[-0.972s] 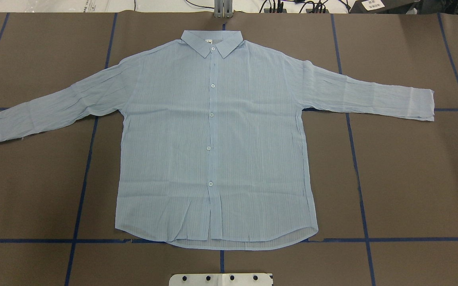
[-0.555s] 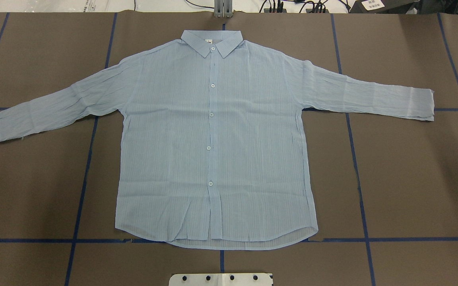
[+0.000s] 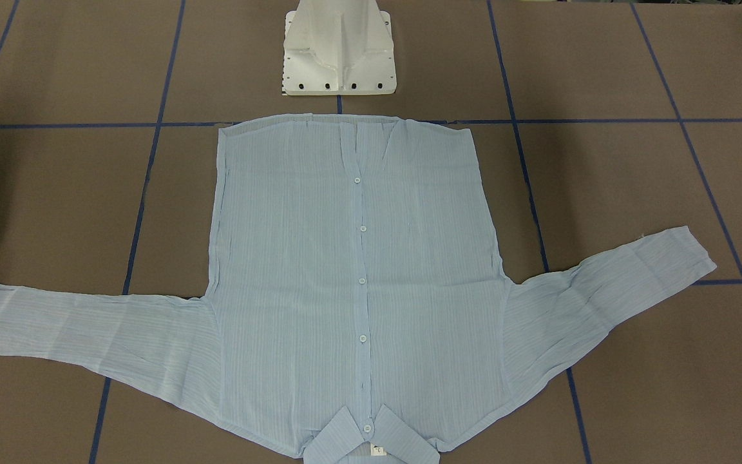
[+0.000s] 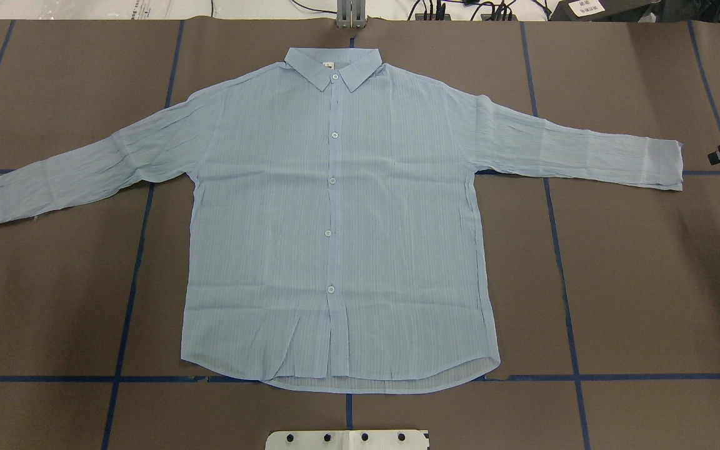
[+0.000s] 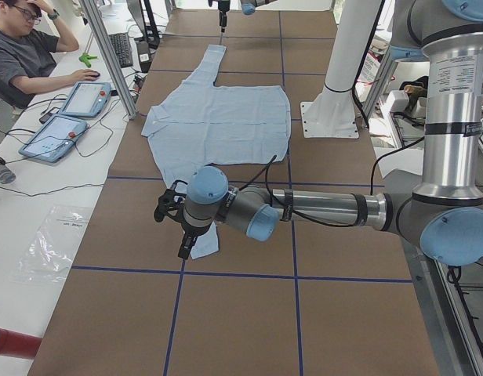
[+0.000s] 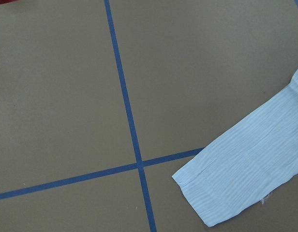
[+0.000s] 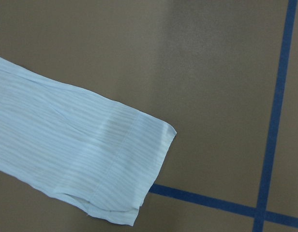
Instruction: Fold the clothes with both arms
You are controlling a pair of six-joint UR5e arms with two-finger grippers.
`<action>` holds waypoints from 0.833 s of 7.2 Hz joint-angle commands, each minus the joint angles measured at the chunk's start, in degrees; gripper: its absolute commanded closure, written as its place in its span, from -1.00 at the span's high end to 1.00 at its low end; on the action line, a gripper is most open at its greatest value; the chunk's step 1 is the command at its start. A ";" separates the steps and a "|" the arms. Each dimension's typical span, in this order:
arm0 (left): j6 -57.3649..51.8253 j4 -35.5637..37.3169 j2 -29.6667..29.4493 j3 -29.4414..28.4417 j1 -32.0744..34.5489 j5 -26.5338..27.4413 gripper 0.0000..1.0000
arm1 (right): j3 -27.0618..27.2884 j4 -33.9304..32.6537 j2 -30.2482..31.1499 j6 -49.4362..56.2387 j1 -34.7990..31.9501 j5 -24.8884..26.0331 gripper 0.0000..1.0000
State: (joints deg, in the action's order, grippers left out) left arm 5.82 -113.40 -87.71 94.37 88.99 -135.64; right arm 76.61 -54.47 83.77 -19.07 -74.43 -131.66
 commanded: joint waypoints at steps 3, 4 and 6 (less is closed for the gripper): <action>-0.28 -0.68 -0.18 0.11 -0.05 -0.06 1.00 | -8.46 0.59 -4.92 -2.46 4.72 1.23 1.00; -0.37 -0.77 -0.09 0.19 -0.05 -0.06 1.00 | -9.02 0.51 -5.28 -2.46 5.08 1.32 1.00; -0.19 -0.77 -0.09 0.46 -0.05 -0.15 1.00 | -9.46 0.51 -5.38 -2.46 6.31 1.23 0.96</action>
State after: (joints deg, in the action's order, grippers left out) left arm 5.54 -114.15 -87.82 94.66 88.94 -135.72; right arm 67.57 -53.92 78.62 -21.53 -68.86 -130.41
